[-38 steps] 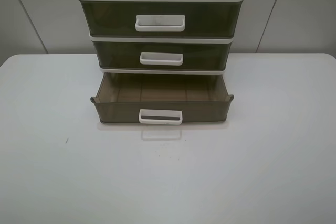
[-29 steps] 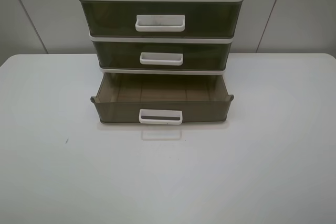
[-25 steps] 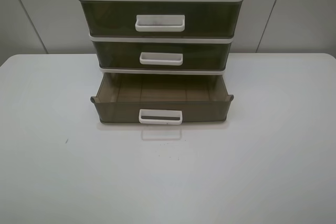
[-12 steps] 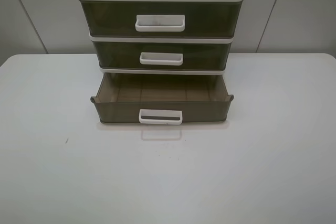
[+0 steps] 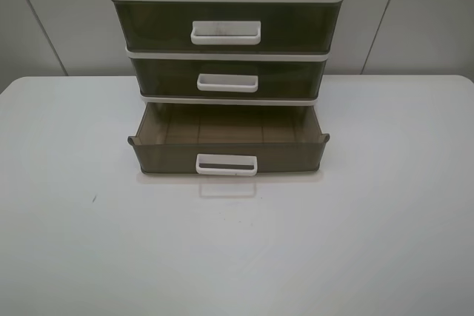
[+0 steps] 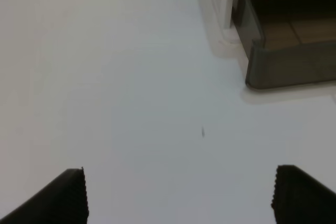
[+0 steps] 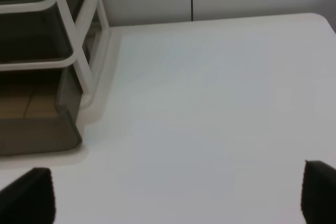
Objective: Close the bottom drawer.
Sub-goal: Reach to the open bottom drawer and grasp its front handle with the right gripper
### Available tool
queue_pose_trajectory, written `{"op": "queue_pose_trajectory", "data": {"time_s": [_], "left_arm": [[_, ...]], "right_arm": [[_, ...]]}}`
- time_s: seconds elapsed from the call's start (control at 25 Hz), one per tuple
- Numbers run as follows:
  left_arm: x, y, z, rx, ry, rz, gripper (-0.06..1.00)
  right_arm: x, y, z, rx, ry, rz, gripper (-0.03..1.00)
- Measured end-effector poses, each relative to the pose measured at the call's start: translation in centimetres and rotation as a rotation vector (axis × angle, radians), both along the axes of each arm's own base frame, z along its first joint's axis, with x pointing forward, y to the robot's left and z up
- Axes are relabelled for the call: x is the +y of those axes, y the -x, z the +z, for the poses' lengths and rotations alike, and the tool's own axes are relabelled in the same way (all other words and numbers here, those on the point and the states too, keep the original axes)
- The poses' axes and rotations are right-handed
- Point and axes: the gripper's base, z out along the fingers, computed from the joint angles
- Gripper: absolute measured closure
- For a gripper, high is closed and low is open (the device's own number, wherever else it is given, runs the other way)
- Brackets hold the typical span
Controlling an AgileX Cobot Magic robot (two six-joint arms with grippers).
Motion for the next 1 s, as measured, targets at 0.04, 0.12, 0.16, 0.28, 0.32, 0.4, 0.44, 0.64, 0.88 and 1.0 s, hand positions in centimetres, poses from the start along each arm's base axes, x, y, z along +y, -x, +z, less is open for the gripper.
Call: {"op": "queue_pose_trajectory", "data": {"time_s": [0.04, 0.12, 0.16, 0.28, 0.32, 0.4, 0.44, 0.64, 0.88, 1.0], "left_arm": [[0.0, 0.0, 0.0, 0.000, 0.000, 0.000, 0.23], [0.0, 0.0, 0.0, 0.000, 0.000, 0.000, 0.23], [0.0, 0.0, 0.0, 0.000, 0.000, 0.000, 0.23], [0.0, 0.0, 0.0, 0.000, 0.000, 0.000, 0.23], [0.0, 0.0, 0.0, 0.000, 0.000, 0.000, 0.23], [0.0, 0.0, 0.0, 0.000, 0.000, 0.000, 0.23], [0.0, 0.0, 0.0, 0.000, 0.000, 0.000, 0.23], [0.0, 0.0, 0.0, 0.000, 0.000, 0.000, 0.23], [0.0, 0.0, 0.0, 0.000, 0.000, 0.000, 0.23], [0.0, 0.0, 0.0, 0.000, 0.000, 0.000, 0.23]], "right_arm": [[0.1, -0.8, 0.0, 0.050, -0.008, 0.006, 0.15], [0.4, -2.6, -0.2, 0.156, -0.047, 0.028, 0.15], [0.6, -3.8, -0.3, 0.206, -0.078, 0.040, 0.15], [1.5, -7.6, 0.3, 0.259, -0.194, 0.070, 0.15], [1.7, -9.1, 0.8, 0.254, -0.229, 0.072, 0.15], [2.1, -11.8, 1.6, 0.240, -0.252, 0.089, 0.15], [2.5, -13.2, 1.7, 0.246, -0.248, 0.111, 0.15], [6.6, -17.4, 0.7, 0.274, -0.195, 0.302, 0.15], [12.3, -19.3, -2.2, 0.317, -0.220, 0.467, 0.15], [14.6, -19.7, -3.9, 0.352, -0.202, 0.524, 0.15]]}}
